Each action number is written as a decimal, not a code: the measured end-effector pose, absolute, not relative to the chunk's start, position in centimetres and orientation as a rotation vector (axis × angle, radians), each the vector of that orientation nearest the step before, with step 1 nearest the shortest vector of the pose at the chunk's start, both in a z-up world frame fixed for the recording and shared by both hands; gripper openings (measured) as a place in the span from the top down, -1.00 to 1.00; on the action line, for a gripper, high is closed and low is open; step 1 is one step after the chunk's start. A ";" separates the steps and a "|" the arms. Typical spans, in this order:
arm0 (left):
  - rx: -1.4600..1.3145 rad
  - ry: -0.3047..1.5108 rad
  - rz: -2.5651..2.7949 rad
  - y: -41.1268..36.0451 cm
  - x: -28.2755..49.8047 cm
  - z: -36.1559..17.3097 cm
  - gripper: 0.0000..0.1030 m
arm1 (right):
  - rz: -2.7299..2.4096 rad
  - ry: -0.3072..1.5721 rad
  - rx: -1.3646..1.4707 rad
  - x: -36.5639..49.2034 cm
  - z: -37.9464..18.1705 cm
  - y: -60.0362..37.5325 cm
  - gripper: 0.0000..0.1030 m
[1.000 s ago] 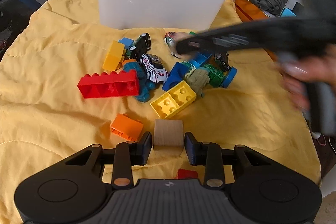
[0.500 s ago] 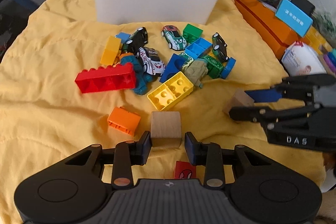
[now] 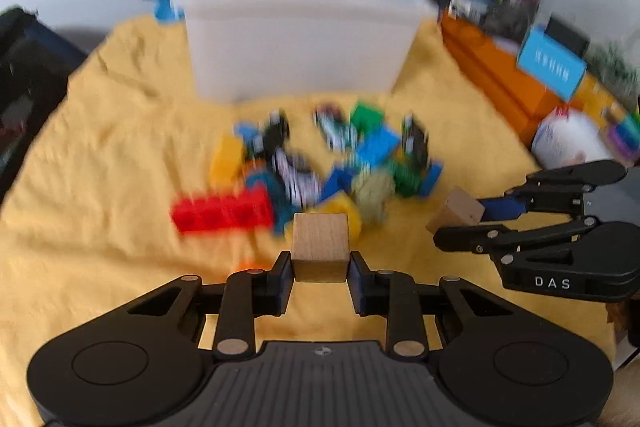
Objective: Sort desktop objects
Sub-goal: 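Carry both wooden blocks over the bin and open both grippers to release them, then grasp the green toy car with the right gripper while the left gripper grasps the white-red car, then carry both cars over the bin and open both grippers to drop them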
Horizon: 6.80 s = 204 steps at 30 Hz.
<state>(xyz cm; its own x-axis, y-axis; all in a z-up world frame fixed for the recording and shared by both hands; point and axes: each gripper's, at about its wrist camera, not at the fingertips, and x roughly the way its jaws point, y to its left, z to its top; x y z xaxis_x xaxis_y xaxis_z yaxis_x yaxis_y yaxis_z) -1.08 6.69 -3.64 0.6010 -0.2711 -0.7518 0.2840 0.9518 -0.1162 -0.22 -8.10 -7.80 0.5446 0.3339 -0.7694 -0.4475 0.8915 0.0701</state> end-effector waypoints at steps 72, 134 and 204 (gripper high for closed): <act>0.148 0.883 -0.354 4.6 -1.1 -5.9 -0.14 | 0.295 0.747 -0.188 1.5 -6.0 -8.0 -0.05; 0.093 1.028 -0.389 1.6 -1.1 -7.8 0.36 | 0.452 1.001 0.248 -1.2 -8.7 -13.0 0.47; 0.059 0.623 -0.193 6.3 20.5 7.3 0.36 | 0.269 0.462 -0.043 17.2 7.9 -7.4 0.36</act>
<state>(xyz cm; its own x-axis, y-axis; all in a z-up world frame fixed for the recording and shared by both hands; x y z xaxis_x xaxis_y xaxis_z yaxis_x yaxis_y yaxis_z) 20.49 6.26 7.33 0.7948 -0.1613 -0.5850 0.1970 0.9804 -0.0027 17.17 -7.35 7.87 0.8605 0.2467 -0.4457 -0.2661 0.9637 0.0196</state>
